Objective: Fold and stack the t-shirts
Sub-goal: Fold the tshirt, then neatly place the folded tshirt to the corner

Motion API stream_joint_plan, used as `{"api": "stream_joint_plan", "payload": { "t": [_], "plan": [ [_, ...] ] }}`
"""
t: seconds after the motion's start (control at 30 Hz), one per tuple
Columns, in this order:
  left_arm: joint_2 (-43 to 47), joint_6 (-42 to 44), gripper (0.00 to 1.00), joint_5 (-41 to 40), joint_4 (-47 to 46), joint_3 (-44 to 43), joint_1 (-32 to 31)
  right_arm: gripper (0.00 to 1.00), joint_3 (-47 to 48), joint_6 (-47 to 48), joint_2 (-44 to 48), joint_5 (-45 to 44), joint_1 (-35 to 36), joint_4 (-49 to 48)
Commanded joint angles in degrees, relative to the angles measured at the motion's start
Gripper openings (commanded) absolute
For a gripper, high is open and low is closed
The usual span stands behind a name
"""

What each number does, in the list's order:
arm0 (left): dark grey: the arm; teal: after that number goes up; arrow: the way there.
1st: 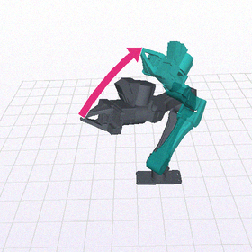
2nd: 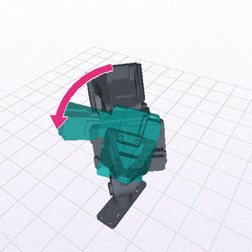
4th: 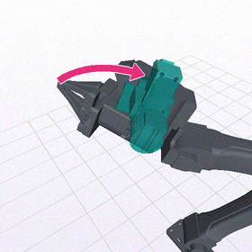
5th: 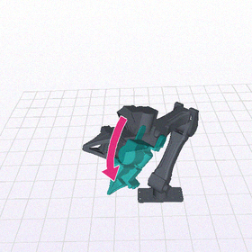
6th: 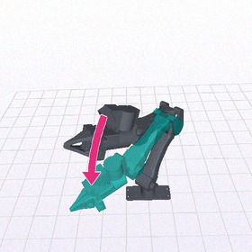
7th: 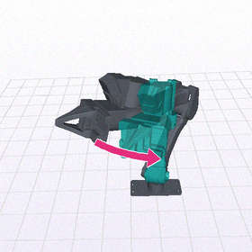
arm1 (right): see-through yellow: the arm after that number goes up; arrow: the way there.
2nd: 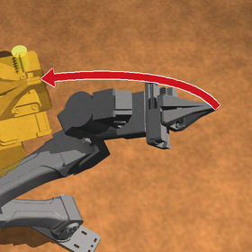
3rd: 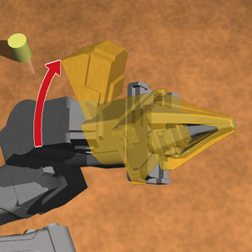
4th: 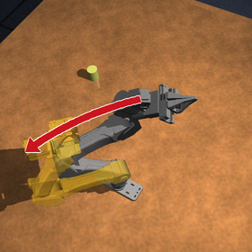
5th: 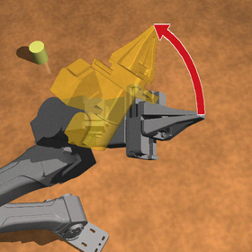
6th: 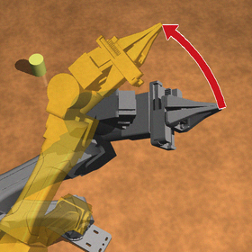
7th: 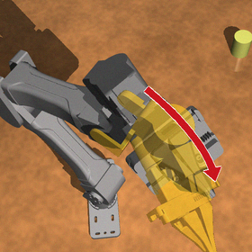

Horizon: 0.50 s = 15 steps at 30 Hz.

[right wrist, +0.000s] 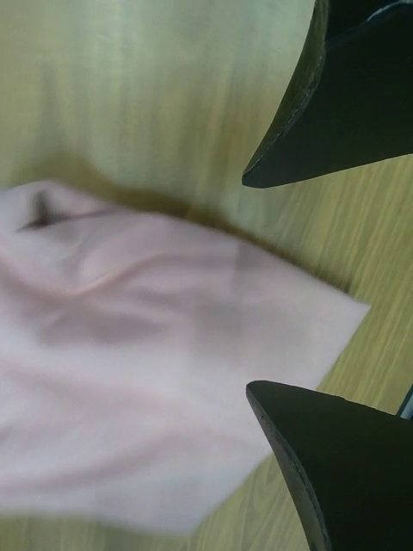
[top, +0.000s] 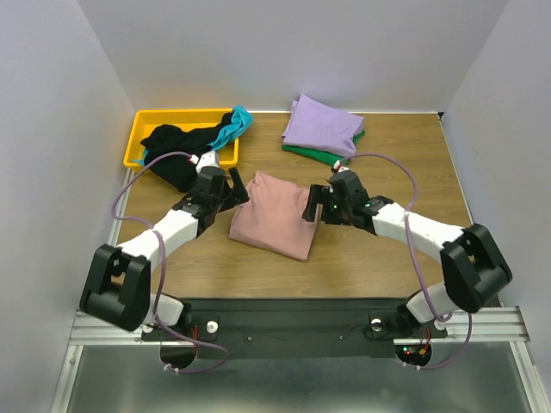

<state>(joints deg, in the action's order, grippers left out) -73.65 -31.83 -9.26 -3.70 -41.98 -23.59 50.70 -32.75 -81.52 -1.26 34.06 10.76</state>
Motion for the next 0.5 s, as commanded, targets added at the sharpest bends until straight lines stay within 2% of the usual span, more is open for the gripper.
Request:
{"api": "stream_joint_plan", "payload": {
  "t": [0.0, 0.2, 0.3, 0.37, 0.47],
  "plan": [
    [-6.3, 5.8, 0.98, 8.9, -4.4, -3.3, 2.5, 0.98, 0.4, -8.3, -4.3, -2.6, -0.1, 0.4],
    [-15.7, 7.5, 0.98, 12.9, -5.3, -6.4, 2.6, 0.91, 3.2, -10.1, -13.4, -0.8, -0.1, 0.2],
    [-20.1, 7.7, 0.86, 14.7, -4.6, -7.7, 2.6, 0.81, 4.5, -10.1, -17.0, -0.3, 0.0, 0.2],
    [-22.3, 7.7, 0.8, 15.8, -5.2, -7.8, 2.6, 0.71, 5.5, -10.2, -19.2, 0.2, 0.0, 0.0],
    [-23.9, 7.5, 0.74, 15.2, -5.1, -8.3, 2.6, 0.62, 7.2, -9.9, -21.1, 2.5, 0.0, -0.2]
  ]
}}
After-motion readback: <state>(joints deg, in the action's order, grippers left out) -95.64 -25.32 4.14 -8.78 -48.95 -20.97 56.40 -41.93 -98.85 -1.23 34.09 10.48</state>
